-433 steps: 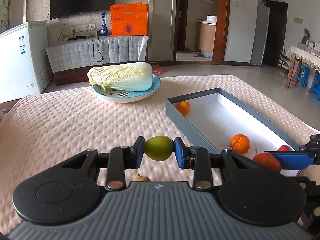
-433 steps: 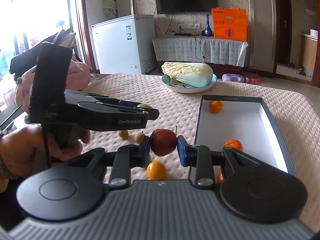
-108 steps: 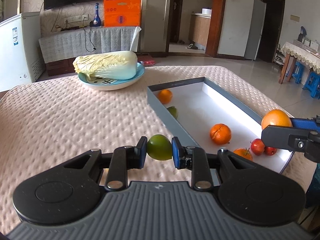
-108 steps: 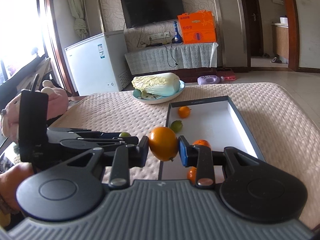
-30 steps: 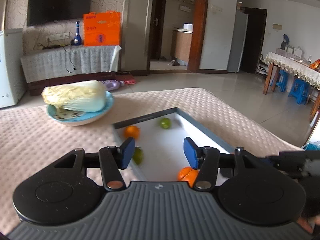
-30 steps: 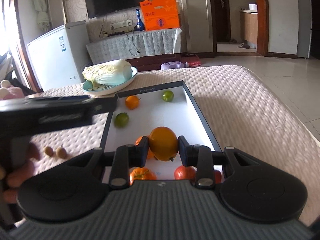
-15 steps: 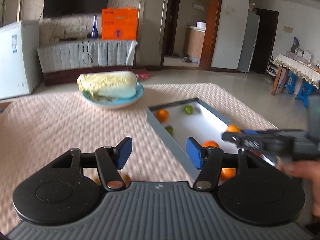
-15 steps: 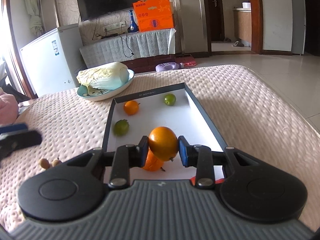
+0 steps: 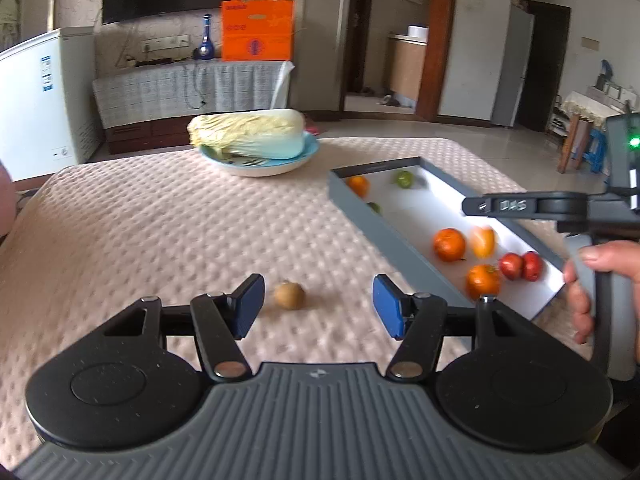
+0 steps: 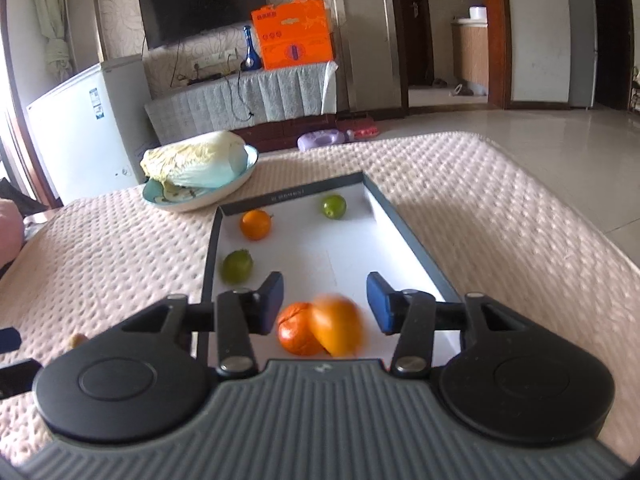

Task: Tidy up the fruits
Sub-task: 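Move both tools back over the brown longans on the bed, then grasp a brown longan with right tool while left tool grasps another longan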

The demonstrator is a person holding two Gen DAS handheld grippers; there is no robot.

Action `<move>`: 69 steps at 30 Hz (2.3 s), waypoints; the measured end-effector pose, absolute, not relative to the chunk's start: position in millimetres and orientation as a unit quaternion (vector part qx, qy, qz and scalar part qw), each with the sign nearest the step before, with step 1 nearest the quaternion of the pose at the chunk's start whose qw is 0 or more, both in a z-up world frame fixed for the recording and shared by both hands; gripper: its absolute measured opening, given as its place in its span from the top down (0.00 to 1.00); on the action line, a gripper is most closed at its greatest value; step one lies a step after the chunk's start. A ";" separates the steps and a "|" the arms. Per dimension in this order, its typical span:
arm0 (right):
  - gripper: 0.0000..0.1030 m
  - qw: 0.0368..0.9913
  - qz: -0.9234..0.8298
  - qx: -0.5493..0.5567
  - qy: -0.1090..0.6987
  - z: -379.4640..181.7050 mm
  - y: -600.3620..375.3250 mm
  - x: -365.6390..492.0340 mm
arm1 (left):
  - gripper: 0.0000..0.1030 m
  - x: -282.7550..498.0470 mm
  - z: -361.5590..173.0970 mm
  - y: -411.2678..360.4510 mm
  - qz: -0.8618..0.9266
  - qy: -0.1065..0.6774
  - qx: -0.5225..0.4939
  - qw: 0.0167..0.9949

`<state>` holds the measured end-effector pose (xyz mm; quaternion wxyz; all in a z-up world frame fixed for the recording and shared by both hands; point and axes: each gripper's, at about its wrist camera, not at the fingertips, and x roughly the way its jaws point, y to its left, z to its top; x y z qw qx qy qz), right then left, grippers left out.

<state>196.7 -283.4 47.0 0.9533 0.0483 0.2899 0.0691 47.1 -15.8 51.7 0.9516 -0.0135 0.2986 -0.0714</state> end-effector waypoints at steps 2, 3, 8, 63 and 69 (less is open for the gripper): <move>0.53 0.954 0.072 0.057 0.285 48.9 -282.6 196.4 | 0.36 46.9 50.0 -9.3 -0.059 0.300 -0.015 0.952; 0.53 0.954 0.075 0.061 0.283 50.0 -282.1 195.8 | 0.36 46.6 49.7 -6.1 -0.055 0.300 -0.016 0.952; 0.53 0.957 0.102 0.048 0.266 56.1 -267.6 189.6 | 0.36 43.0 49.3 8.0 -0.035 0.297 -0.018 0.954; 0.74 0.900 0.265 -0.095 0.333 8.3 -114.8 178.6 | 0.37 84.2 -6.8 68.9 -0.015 0.347 -0.040 0.937; 0.74 0.904 0.265 -0.078 0.327 17.4 -122.3 177.1 | 0.37 86.9 -14.9 59.3 -0.039 0.353 -0.038 0.934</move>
